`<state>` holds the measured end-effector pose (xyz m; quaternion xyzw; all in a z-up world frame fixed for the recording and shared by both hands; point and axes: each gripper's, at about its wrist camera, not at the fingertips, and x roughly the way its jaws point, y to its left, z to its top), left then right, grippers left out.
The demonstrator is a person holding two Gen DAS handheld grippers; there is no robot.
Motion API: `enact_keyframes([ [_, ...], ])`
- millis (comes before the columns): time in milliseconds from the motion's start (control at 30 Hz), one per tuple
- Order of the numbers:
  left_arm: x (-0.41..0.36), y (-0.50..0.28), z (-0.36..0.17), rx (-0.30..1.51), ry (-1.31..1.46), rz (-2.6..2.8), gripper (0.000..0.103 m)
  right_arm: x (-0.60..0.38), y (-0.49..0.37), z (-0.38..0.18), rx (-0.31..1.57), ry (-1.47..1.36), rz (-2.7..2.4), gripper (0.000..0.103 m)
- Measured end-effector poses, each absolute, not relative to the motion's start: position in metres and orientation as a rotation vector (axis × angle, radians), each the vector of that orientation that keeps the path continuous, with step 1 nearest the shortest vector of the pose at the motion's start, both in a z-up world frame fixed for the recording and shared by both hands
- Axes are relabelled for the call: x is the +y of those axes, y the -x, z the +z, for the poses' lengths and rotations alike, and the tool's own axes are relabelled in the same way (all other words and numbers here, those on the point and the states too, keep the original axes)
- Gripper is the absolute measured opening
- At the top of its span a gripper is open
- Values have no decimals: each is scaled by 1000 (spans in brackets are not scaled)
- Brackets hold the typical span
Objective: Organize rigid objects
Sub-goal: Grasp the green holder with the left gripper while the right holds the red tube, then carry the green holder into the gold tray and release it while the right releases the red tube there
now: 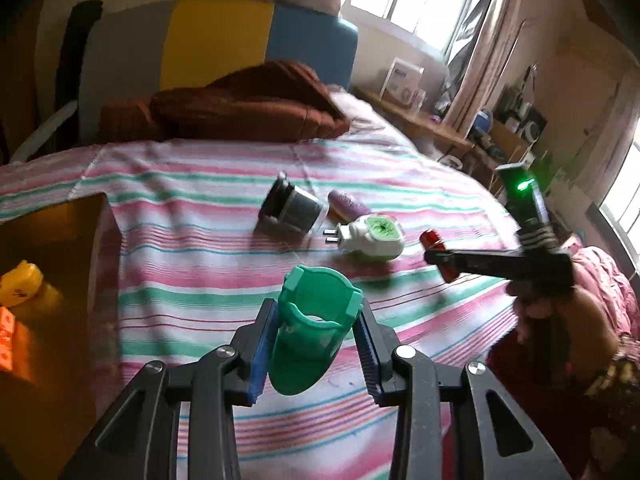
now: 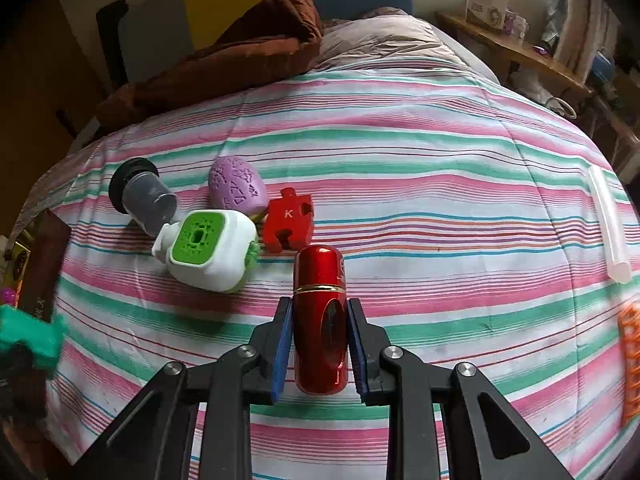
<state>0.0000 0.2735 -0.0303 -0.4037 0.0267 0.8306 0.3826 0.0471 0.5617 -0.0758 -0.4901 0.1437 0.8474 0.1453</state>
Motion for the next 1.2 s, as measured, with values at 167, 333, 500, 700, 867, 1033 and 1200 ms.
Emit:
enact_keyframes([
  [167, 241, -5, -10, 31, 986, 2153, 38, 562, -47, -73, 373, 1390, 2443, 26],
  [333, 200, -2, 2, -3, 959, 2212, 38, 560, -48, -69, 339, 1355, 2454, 26],
  [500, 155, 8, 3, -47, 973, 2290, 38, 558, -48, -69, 302, 1344, 2443, 26],
  [700, 99, 21, -3, -104, 1000, 2397, 38, 560, -52, -62, 283, 1277, 2432, 26],
  [867, 53, 31, -16, -161, 1058, 2472, 38, 564, -56, -54, 300, 1201, 2438, 26],
  [1033, 12, 40, -33, -204, 1138, 2539, 38, 560, -59, -44, 266, 1117, 2463, 26],
  [1200, -9, 44, -46, -203, 1217, 2562, 38, 558, -62, -34, 301, 1079, 2475, 26],
])
